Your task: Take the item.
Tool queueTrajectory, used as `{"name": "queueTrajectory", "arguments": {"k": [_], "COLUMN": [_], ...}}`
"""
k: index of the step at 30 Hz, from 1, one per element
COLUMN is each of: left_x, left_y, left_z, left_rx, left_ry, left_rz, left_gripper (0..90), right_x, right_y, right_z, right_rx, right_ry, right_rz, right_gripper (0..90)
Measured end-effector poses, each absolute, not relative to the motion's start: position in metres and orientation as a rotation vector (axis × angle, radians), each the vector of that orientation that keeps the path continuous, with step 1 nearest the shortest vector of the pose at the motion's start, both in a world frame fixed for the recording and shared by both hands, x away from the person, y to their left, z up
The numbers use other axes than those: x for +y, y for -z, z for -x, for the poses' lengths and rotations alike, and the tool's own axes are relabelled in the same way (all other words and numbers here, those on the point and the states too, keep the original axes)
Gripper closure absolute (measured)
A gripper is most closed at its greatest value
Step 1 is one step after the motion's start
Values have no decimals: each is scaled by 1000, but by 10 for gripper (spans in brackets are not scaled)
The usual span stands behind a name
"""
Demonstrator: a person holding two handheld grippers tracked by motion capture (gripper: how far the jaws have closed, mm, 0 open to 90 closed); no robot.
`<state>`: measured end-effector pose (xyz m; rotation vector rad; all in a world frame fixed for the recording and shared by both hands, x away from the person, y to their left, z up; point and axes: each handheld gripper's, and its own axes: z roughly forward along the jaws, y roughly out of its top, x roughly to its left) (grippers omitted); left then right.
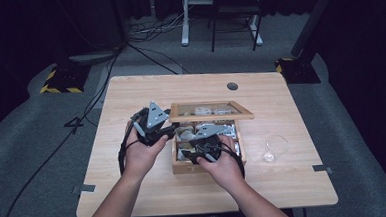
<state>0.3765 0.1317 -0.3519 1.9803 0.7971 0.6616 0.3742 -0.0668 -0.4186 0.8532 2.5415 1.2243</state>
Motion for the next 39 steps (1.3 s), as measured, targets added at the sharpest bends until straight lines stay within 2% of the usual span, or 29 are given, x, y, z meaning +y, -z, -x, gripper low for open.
{"name": "queueTrajectory", "arguments": {"k": [9, 16, 24, 27, 32, 33, 38, 39], "left_x": [132, 131, 131, 131, 132, 132, 131, 131], "left_y": [352, 352, 352, 352, 352, 352, 353, 353], "left_z": [-376, -376, -376, -377, -377, -377, -377, -377], "left_rx": [797, 800, 799, 798, 797, 797, 800, 800], "left_ry": [-658, -658, -661, -660, -660, -660, -660, -660], "left_rz": [-1979, -1977, -1980, -1980, -1981, -1981, -1979, -1979], "left_gripper": [541, 541, 540, 540, 540, 539, 539, 539], "right_x": [-54, -52, -48, -49, -49, -49, -50, -50], "right_y": [433, 439, 441, 443, 444, 444, 441, 441], "right_z": [-383, -386, -390, -391, -391, -391, -390, -390], "right_rx": [2577, 2597, 2608, 2620, 2640, 2640, 2648, 2648], "right_ry": [-1223, -1182, -1140, -1118, -1091, -1091, -1100, -1100], "right_rz": [-879, -899, -917, -923, -917, -917, -879, -879], "right_gripper": [539, 466, 461, 501, 632, 632, 762, 762]}}
